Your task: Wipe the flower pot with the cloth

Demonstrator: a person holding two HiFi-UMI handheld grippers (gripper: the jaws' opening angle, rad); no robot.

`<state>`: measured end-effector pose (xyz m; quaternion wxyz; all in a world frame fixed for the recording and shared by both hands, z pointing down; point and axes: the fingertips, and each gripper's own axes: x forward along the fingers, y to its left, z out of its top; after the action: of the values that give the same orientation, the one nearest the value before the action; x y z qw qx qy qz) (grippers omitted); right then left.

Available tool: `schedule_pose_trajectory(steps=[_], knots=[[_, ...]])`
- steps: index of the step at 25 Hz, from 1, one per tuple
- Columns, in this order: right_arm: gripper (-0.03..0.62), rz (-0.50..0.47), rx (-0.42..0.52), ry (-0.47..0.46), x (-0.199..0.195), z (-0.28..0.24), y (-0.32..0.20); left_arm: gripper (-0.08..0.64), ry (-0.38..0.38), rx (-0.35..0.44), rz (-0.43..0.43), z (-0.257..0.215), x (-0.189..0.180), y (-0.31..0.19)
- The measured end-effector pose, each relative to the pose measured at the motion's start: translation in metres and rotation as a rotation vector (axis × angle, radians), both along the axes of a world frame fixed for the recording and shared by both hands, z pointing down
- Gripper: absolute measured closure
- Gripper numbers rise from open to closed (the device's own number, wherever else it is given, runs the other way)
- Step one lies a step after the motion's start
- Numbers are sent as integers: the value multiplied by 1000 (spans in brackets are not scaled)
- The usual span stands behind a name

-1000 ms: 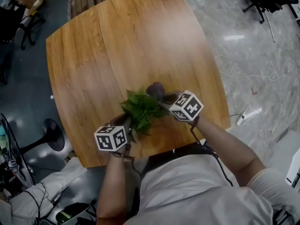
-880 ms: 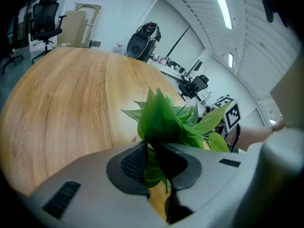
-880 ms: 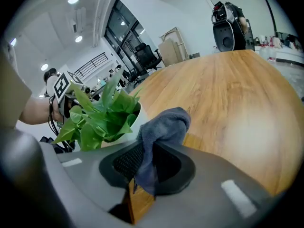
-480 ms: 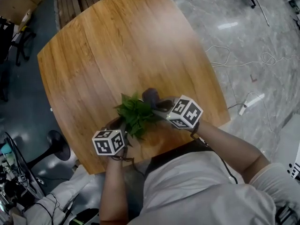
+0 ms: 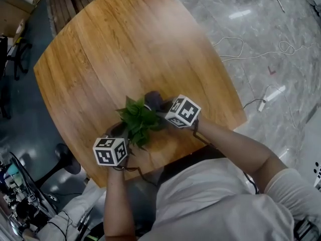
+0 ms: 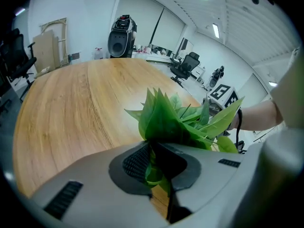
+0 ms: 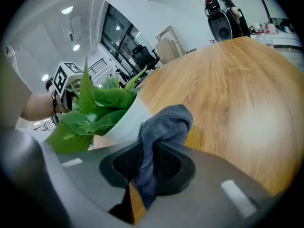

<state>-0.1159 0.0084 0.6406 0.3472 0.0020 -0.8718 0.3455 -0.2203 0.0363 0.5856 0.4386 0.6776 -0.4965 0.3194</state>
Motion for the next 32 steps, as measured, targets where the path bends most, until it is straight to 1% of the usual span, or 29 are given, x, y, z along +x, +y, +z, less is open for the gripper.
schedule_pose_trajectory(steps=[2,4,7,10,12,16,20,23,26,28,30,32], knots=[[528,1,-7,12,-1,8,1,517,1,5,15,2,0,-1],[528,7,-27,0,1,0,3,517,-21,6,49,2,-1,-2],[528,31,-34,-57,9,-40,1,518,-52,5,122,0,1,-6],[528,31,-8,-91,16,-72,-1,522,-61,6,186,-1,6,-12],[528,20,2,-84,15,-70,-2,523,-71,6,214,-2,7,-17],[528,19,-25,-22,8,-27,-1,528,-95,6,256,-3,7,-26],[528,37,-35,21,2,7,-2,535,-110,19,264,0,8,-34],[528,50,-43,12,4,-4,-3,537,-110,23,264,1,8,-38],[528,59,-39,-41,14,-44,-5,540,-116,23,285,1,12,-41],[528,56,-28,-55,21,-65,-6,540,-118,24,312,1,16,-44],[528,54,-23,-47,23,-68,-6,540,-121,28,348,-1,19,-48],[528,57,-26,-30,18,-55,-9,540,-134,34,390,-3,21,-54]])
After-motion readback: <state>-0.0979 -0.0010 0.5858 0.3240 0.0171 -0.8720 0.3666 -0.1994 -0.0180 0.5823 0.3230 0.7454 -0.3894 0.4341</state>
